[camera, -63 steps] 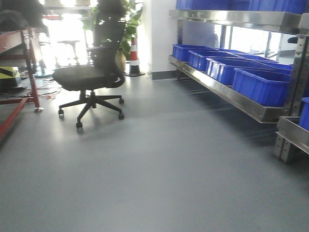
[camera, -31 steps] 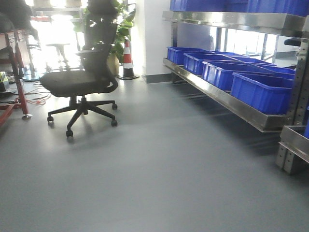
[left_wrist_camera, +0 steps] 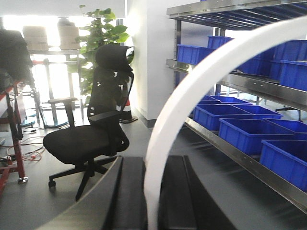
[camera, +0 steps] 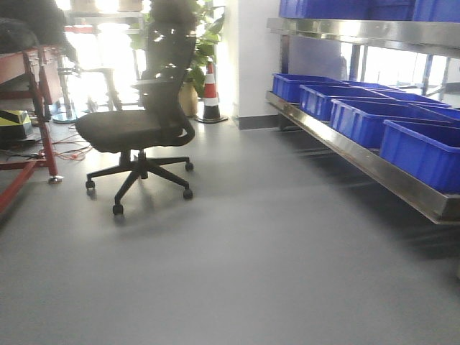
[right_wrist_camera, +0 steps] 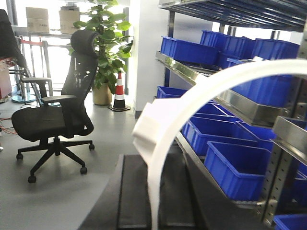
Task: Grab PVC pipe and place in blue bin
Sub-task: 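Hold the pipe while driving toward the shelf of blue bins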
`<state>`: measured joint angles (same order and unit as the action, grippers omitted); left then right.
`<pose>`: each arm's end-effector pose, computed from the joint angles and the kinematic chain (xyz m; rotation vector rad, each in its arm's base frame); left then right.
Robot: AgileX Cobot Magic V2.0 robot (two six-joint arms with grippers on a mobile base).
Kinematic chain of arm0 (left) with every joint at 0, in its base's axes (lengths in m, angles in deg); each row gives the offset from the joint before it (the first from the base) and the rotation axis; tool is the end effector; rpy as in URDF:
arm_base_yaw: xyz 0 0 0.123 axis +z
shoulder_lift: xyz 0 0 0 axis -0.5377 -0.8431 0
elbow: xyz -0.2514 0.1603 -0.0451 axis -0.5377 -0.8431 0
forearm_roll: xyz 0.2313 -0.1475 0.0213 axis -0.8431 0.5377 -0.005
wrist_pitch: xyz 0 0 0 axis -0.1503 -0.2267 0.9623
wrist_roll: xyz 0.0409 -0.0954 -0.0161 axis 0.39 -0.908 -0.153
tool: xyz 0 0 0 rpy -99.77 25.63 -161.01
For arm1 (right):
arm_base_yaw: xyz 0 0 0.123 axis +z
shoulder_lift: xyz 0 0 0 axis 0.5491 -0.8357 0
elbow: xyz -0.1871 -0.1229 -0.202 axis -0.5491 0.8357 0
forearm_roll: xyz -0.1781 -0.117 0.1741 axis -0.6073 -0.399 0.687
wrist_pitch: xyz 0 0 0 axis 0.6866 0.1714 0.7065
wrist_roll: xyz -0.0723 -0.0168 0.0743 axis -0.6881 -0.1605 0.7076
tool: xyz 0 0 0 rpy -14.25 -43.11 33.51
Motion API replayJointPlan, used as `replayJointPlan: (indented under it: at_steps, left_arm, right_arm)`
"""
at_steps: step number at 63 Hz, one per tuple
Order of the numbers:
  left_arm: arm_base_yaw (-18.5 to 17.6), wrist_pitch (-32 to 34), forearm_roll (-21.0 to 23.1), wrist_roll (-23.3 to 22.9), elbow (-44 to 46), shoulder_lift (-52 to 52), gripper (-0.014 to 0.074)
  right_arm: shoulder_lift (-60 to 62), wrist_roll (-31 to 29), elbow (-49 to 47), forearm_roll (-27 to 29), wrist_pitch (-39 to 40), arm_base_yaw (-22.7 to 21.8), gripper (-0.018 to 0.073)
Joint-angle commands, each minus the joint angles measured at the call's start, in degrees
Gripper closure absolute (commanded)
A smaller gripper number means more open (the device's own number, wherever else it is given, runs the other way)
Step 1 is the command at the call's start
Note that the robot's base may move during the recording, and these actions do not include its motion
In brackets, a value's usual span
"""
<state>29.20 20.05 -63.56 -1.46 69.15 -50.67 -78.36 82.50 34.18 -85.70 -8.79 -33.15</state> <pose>0.1337 -0.0129 0.4390 0.0965 1.5020 -0.0685 0.1043 -0.0063 0.4334 0.0224 1.5531 -0.0729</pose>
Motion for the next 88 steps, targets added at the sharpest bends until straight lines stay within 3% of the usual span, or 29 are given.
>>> replayJointPlan:
  at_steps: [1, 88]
  left_arm:
    - [-0.38, 1.58, 0.15, -0.02, 0.11, 0.11, 0.0707]
    - [-0.38, 1.58, 0.15, -0.02, 0.11, 0.11, 0.0707]
  right_arm:
    - [0.15, -0.33, 0.08, -0.64, 1.38, -0.15, 0.0722]
    - [0.15, -0.33, 0.08, -0.64, 1.5, -0.15, 0.0722]
